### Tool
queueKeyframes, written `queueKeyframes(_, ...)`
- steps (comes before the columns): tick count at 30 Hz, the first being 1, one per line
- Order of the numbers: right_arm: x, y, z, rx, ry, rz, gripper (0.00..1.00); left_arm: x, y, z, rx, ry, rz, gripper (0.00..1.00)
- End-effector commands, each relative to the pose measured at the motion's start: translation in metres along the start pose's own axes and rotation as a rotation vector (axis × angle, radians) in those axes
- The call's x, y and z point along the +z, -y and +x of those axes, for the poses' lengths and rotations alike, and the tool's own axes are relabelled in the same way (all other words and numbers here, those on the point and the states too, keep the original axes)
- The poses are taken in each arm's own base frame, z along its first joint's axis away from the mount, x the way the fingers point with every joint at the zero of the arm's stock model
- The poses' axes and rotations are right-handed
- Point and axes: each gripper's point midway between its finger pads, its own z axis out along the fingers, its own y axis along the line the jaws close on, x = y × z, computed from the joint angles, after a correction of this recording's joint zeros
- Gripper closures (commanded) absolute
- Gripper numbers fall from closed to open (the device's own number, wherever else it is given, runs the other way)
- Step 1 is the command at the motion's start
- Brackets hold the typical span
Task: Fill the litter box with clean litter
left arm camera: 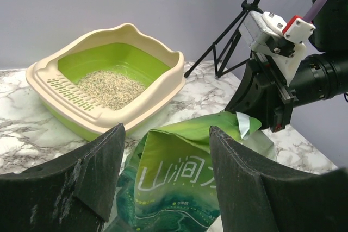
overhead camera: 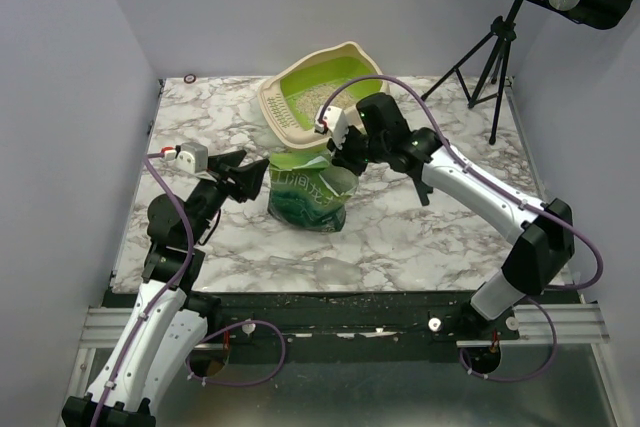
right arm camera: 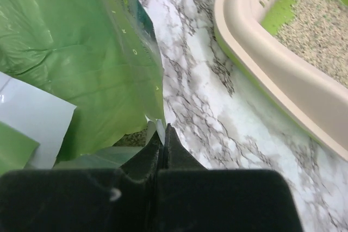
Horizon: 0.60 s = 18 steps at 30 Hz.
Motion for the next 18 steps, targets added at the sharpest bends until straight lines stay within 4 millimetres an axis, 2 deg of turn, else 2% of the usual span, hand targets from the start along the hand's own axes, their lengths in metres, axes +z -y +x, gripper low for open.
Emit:
queueKeyframes(1,-0.031,0.037,-0.017,-0.026,0.034,0.227,1.00,0.001,0.010,-0.016,0.007,0.033,0.042,0.29)
queueKeyframes(4,-0.031,0.040,-0.013,-0.032,0.024,0.243,1.00,0.001,0.015,-0.015,0.005,0.026,0.069,0.29)
queueKeyframes(9,-0.020,0.041,-0.002,-0.018,-0.016,0.239,1.00,0.002,0.021,-0.012,-0.001,0.014,0.106,0.28)
queueKeyframes(13,-0.021,0.039,-0.009,-0.001,0.004,0.225,0.99,0.002,0.021,-0.011,-0.005,0.011,0.109,0.28)
queueKeyframes(15,-0.028,0.035,-0.018,0.005,0.035,0.214,0.92,0.003,0.022,-0.012,-0.005,0.013,0.111,0.28)
queueKeyframes(18,-0.041,0.025,-0.031,0.008,0.082,0.169,0.75,0.003,0.022,-0.011,-0.009,0.009,0.112,0.28)
